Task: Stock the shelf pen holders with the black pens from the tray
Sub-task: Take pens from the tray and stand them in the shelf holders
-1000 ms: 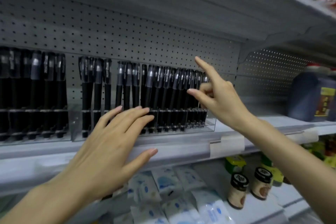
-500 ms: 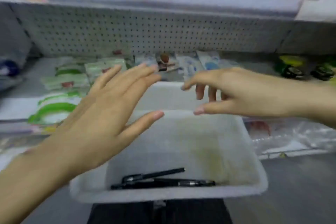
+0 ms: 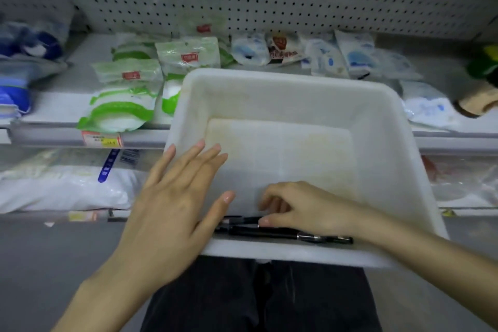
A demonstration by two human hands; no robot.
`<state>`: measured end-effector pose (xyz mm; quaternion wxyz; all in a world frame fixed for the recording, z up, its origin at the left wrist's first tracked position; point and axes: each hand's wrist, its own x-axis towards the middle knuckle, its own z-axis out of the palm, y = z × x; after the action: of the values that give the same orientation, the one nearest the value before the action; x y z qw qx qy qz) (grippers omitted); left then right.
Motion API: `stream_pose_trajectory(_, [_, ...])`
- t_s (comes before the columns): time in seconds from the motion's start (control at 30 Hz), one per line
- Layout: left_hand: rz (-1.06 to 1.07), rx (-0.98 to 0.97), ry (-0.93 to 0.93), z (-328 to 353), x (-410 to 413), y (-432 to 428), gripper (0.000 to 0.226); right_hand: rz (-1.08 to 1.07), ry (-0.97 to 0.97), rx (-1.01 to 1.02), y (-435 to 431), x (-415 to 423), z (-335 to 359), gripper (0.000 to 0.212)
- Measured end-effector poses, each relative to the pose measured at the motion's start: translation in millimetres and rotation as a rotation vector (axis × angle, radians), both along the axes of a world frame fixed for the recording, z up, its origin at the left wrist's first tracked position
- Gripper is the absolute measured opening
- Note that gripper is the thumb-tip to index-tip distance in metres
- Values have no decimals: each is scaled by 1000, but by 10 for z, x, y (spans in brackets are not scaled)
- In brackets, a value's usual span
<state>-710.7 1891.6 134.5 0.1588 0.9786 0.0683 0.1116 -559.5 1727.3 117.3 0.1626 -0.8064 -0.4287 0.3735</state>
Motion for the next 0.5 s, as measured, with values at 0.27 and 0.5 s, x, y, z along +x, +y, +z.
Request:
stream_pose_trajectory(0.27, [38,-4,21,-37,-39,-25,52,69,107,-82,224,-147,-57,26])
stream_pose_trajectory(0.5, [39,-90,-59,38,-7,0,54,-189,312,125,148,-12,-38,19])
